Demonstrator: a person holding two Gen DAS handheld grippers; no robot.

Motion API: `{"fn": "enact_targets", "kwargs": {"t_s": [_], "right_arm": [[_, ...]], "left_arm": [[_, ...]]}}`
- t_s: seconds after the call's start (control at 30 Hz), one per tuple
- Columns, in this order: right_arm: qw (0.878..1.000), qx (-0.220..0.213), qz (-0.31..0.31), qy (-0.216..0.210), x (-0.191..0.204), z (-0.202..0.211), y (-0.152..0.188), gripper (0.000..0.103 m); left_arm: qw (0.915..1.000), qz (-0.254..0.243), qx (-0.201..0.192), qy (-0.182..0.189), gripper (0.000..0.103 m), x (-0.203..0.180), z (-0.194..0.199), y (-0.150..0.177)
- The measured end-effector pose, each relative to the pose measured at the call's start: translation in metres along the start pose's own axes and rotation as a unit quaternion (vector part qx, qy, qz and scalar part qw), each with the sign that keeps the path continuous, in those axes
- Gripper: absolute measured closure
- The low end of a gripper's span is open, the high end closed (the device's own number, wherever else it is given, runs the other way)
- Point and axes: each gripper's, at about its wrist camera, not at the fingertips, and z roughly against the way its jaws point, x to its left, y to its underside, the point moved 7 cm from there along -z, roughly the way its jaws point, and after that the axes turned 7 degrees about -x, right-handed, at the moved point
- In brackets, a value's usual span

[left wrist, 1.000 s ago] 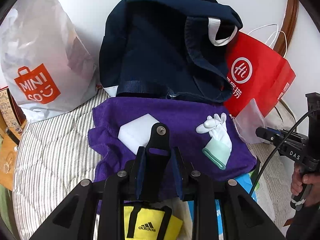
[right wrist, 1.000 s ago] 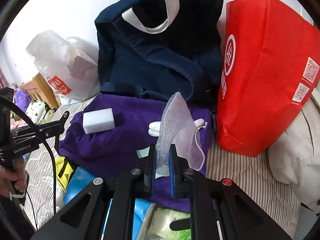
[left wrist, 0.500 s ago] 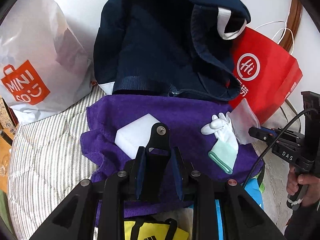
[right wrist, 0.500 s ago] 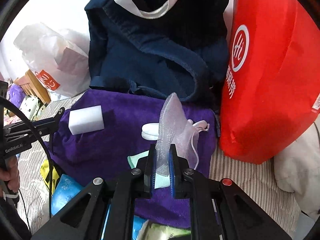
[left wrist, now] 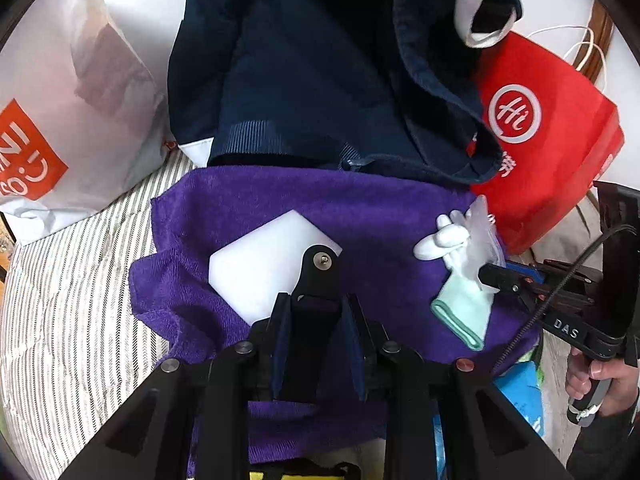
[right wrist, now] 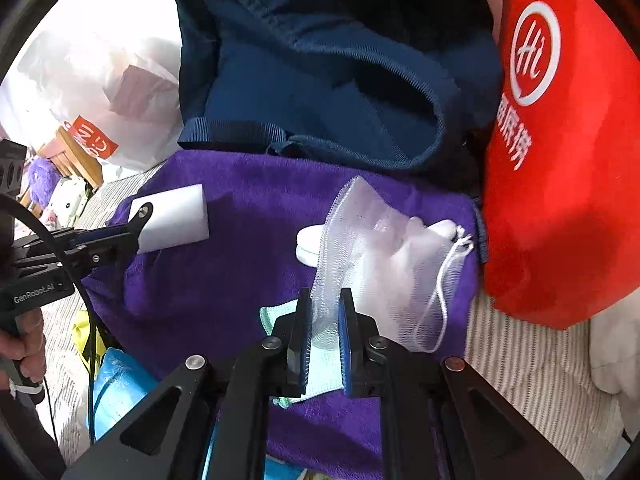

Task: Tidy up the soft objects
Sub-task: 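Lower the mesh bag onto the purple towel and open the right gripper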

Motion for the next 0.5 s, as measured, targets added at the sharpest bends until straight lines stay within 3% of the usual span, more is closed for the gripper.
{"fn": "enact_targets", "kwargs": {"t_s": [0.23, 0.33, 0.4, 0.5], "right_arm": [[1.000, 0.010, -0.004, -0.013, 0.002, -0.008, 0.003, 0.085], [1.000, 0.011, -0.005, -0.012, 0.001, -0.006, 0.004, 0.073], [1.000, 0.009, -0.005, -0.008, 0.000, -0.003, 0.004, 0.054], [1.000, 0.002, 0.002, 0.002, 0.001, 0.005, 0.003, 0.042]], "left_arm": [[0.9999, 0.001, 0.014, -0.006, 0.078, 0.004, -0.012, 0.003], [0.9999, 0.004, 0.015, -0.006, 0.078, 0.005, -0.014, 0.003], [0.9998, 0.003, 0.017, -0.006, 0.077, 0.006, -0.014, 0.003], [0.9997, 0.009, 0.022, -0.003, 0.073, 0.007, -0.013, 0.003]]}}
